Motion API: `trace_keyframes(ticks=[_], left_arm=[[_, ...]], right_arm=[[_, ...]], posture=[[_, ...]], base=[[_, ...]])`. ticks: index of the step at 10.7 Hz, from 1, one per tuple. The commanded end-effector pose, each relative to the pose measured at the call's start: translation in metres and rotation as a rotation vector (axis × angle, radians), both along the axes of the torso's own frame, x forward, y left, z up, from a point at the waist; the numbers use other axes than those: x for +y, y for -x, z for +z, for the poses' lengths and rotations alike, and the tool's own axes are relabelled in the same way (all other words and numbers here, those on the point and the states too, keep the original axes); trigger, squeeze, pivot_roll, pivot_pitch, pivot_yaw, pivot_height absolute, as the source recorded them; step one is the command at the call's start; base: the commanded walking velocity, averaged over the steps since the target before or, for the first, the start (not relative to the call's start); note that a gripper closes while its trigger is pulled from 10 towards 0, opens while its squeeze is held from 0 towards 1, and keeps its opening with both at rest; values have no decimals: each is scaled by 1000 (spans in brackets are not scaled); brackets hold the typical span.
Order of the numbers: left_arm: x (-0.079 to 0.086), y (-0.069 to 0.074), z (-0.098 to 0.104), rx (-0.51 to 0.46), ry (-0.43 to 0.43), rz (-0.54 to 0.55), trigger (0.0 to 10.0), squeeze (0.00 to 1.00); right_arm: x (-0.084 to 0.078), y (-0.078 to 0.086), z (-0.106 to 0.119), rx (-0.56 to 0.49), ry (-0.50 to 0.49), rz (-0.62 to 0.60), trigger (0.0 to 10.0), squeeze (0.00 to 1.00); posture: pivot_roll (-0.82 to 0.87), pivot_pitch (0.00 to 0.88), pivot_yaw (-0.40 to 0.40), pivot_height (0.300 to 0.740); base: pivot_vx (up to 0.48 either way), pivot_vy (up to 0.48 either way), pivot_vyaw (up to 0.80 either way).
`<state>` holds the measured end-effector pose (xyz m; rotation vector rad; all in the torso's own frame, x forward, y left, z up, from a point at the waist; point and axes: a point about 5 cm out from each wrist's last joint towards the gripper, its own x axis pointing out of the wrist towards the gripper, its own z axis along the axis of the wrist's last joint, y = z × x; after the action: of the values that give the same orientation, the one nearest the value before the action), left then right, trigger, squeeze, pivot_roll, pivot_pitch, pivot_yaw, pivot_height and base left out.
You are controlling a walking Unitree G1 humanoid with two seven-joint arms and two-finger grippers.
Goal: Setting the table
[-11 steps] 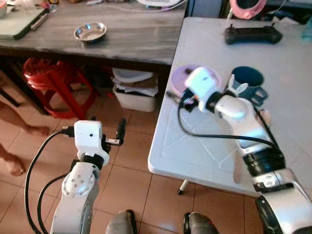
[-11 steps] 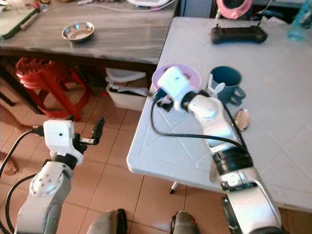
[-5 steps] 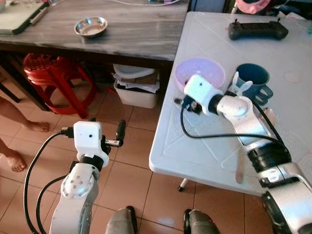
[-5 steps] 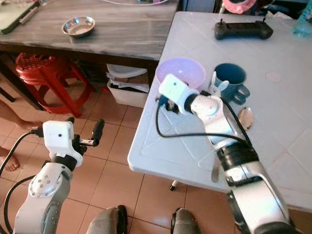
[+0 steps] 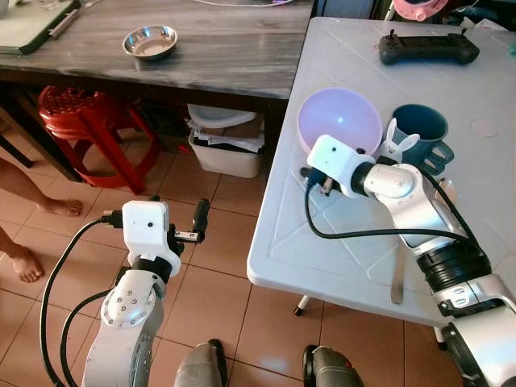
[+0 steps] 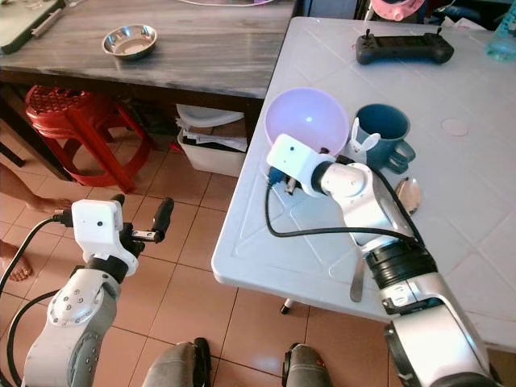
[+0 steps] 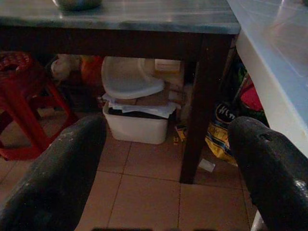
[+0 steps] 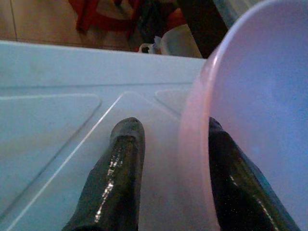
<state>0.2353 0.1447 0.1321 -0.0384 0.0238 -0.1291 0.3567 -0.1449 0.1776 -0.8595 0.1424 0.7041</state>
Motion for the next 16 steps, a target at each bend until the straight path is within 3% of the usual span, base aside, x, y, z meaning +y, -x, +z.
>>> trace_keyframes(ticks=[1,7,9,11,13,14,15,16], left_arm=[[1,0,-1,12,-2,-8,10000,0],[1,-4,-5,30,6,16,10000,0],[-4,-6,-4,15,-3,-1,10000,0],[-1,-8,-4,17,-10,13,10000,0],[-2,-8,-8,14,-10,24,10000,0],[-3,-9,-6,-3,8,12,10000,0],[-4,-11,-5,-5,18,5,10000,0],[-4,-12,-2,-19,18,-3,10000,0]], right_arm=[[4,3,-1,3,20,26,0,0],[1,6,-3,-38,46,55,0,0],[0,7,3,-109,-27,31,0,0],[3,15,9,-239,-154,-17,0,0],[22,42,16,-340,-392,-2,0,0],[23,49,13,-353,-445,-32,0,0],[18,56,10,-327,-582,-130,0,0],[12,62,8,-321,-610,-162,0,0]], posture=[[33,203,88,740],[22,185,77,740],[21,176,74,740],[20,166,72,740],[8,152,70,740],[5,147,69,740],[10,147,68,740],[12,147,68,740]], base=[[0,0,0],[0,0,0],[0,0,0],[0,191,0],[0,480,0],[0,480,0],[0,480,0],[0,480,0]])
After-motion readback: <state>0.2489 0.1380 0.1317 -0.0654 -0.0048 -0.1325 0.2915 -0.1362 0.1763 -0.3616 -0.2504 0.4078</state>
